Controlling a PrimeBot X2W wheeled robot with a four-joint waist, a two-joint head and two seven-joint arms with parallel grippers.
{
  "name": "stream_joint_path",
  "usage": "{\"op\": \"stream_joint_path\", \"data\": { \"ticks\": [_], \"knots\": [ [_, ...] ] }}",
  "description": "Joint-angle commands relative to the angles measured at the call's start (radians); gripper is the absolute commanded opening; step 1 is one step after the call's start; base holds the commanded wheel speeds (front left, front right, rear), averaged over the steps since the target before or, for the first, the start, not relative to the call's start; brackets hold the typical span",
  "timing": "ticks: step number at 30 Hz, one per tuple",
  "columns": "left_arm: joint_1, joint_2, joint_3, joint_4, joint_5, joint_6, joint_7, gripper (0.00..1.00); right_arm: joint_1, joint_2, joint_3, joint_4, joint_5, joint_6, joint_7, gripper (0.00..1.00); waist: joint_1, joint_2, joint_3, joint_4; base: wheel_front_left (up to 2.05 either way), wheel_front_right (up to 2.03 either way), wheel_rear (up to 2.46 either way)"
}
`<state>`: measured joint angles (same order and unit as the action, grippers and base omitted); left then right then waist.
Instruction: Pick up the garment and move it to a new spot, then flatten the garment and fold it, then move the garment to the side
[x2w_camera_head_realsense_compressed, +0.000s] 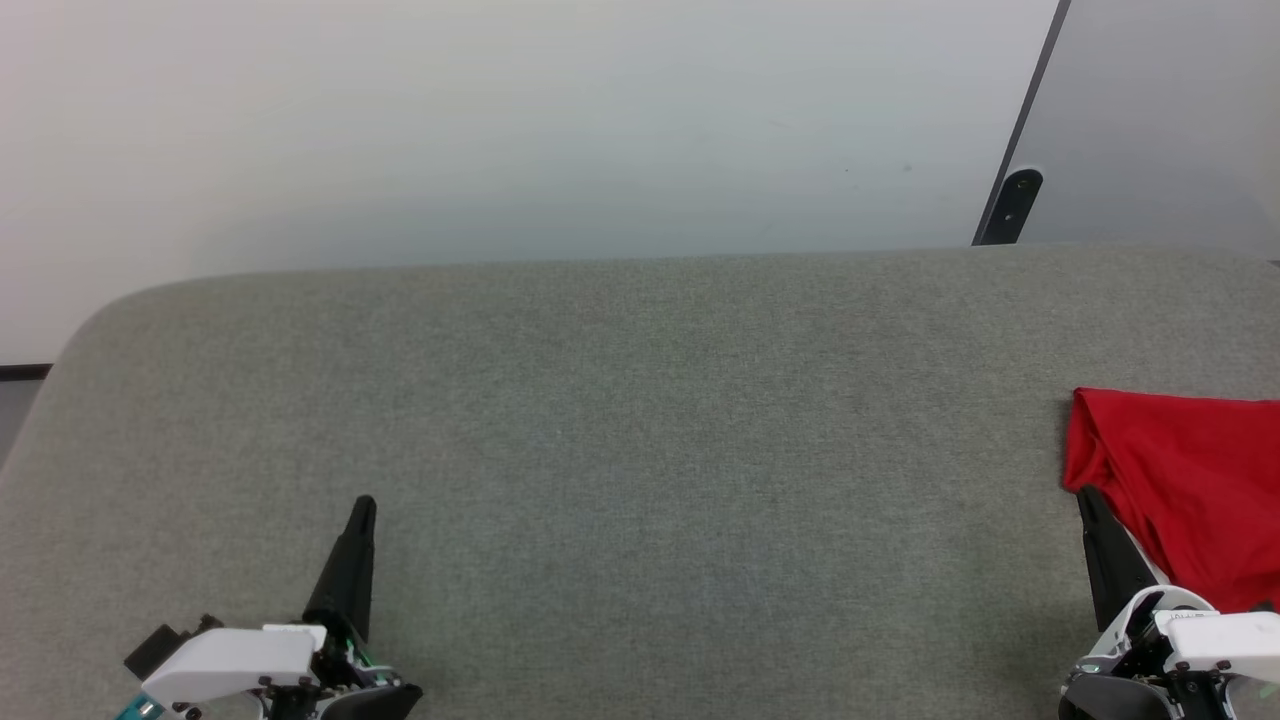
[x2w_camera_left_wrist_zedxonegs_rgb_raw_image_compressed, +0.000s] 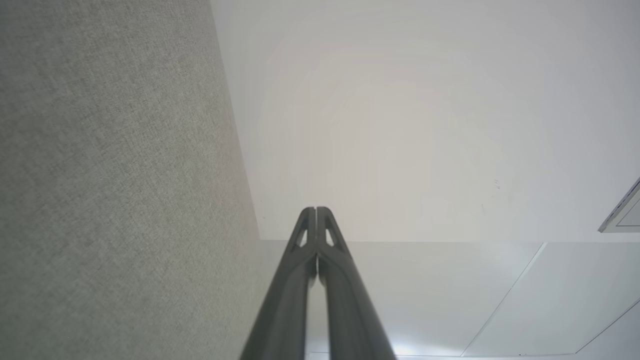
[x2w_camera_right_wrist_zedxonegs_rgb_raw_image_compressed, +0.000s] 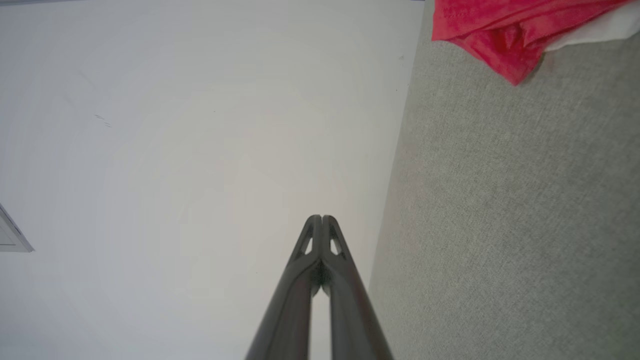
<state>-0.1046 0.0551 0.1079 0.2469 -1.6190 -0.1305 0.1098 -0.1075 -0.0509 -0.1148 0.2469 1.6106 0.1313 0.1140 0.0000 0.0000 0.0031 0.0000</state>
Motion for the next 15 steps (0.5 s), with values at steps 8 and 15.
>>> {"op": "stream_joint_path", "data": {
  "ticks": [8,15],
  "knots": [
    [-0.011,-0.002,0.004,0.0,0.004,-0.004,0.003,0.0,-0.005,0.003,0.0,0.0,0.004,-0.001,-0.002,0.0,0.0,0.0,0.0,0.0,0.0,0.0,0.0],
    [-0.011,-0.002,0.004,0.0,0.004,-0.004,0.003,0.0,-0.005,0.003,0.0,0.0,0.004,-0.001,-0.003,0.0,0.0,0.0,0.0,0.0,0.0,0.0,0.0]
  ]
}}
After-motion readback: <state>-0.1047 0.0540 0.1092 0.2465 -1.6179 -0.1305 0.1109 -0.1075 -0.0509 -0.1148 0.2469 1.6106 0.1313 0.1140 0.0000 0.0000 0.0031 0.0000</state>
